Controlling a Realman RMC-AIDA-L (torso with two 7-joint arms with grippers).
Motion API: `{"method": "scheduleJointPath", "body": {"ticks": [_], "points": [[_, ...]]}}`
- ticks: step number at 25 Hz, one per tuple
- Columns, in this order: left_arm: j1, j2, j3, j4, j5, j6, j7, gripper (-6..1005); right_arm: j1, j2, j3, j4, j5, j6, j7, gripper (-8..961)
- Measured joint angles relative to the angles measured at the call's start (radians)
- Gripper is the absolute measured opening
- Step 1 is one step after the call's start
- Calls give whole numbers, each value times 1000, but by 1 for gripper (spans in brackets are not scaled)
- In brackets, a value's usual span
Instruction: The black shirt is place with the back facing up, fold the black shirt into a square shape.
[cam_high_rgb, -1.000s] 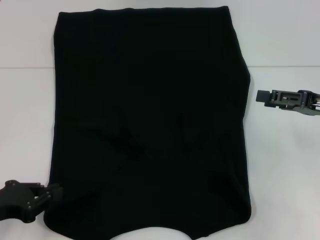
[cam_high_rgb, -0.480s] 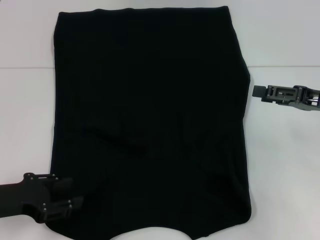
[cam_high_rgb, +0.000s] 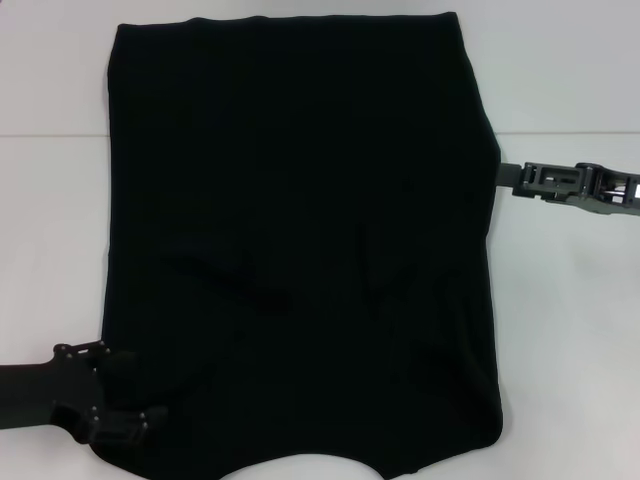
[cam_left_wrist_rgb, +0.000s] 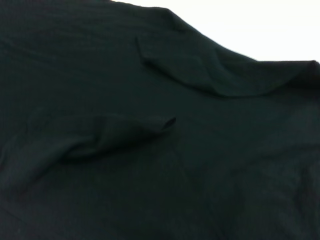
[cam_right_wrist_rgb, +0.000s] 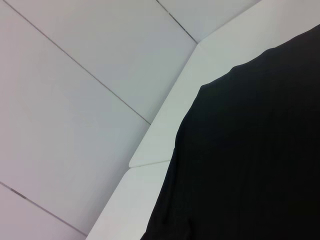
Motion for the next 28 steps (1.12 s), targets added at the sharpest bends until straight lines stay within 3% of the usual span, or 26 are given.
{"method": "scheduleJointPath", "body": {"ticks": [3, 9, 17, 28], "points": [[-1, -1, 15, -1, 0, -24, 1, 865, 0, 1, 10, 0, 2, 0, 1, 660], [-1, -3, 41, 2, 4, -51, 2, 893, -1, 1, 32, 0, 2, -6, 1, 658], [-2, -6, 81, 11, 21, -73, -5, 604, -1, 1, 40, 0, 2, -9, 1, 656], [-3, -6, 63, 11, 13, -72, -17, 230, -2, 1, 41, 0, 2, -8, 1, 652]]}}
